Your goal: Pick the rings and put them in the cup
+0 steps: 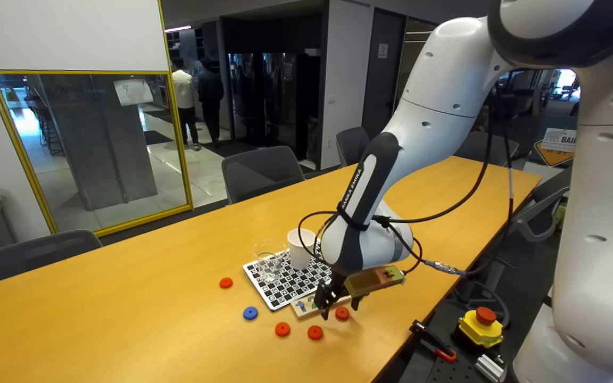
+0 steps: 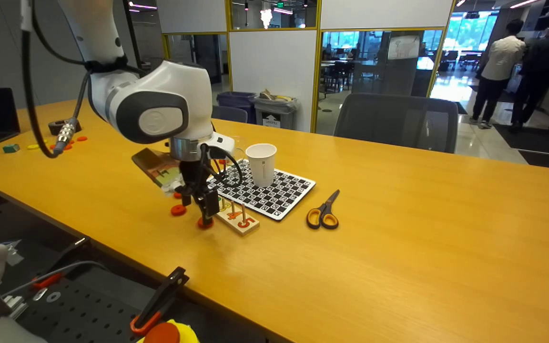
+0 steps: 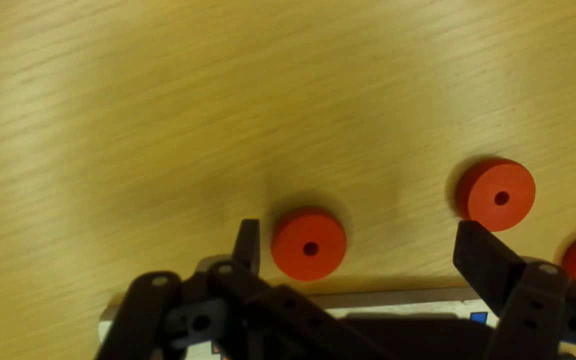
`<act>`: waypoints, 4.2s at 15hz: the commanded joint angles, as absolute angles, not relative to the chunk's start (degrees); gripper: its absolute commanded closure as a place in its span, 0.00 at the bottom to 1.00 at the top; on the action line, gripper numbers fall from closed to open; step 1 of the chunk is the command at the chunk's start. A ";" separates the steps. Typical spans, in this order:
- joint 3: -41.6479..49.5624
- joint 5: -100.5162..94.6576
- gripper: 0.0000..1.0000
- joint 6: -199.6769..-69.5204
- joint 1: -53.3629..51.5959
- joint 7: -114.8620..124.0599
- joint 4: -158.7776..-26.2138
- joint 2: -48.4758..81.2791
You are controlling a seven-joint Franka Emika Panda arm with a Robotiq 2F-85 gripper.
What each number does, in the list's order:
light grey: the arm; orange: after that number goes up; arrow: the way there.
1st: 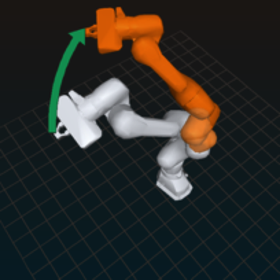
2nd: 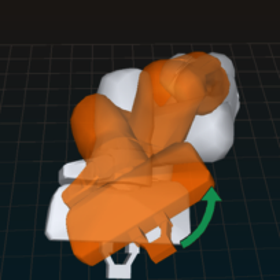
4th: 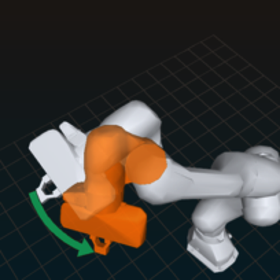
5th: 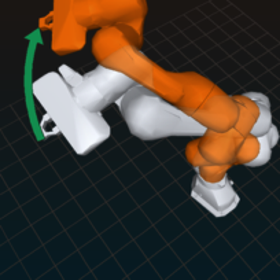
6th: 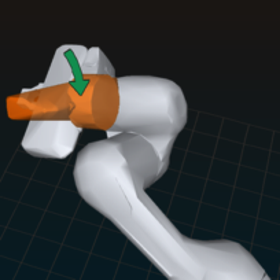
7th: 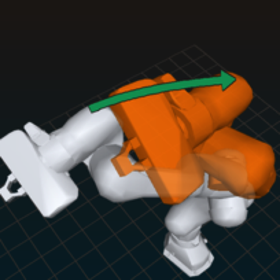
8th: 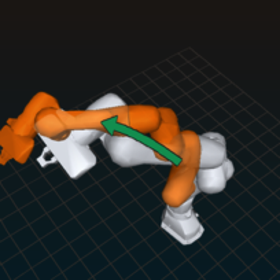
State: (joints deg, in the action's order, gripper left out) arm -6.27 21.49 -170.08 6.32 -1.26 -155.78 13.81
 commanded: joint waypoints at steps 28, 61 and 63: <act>28.17 -15.59 0.78 -165.64 -22.51 32.11 -151.14 8.51; 18.41 -15.63 0.00 -161.41 -13.13 45.51 -133.35 11.35; 17.28 -16.86 0.00 -158.43 -13.50 45.98 -135.87 7.65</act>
State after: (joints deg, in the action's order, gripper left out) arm 19.37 -15.33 -162.56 -13.76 45.52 -132.20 14.29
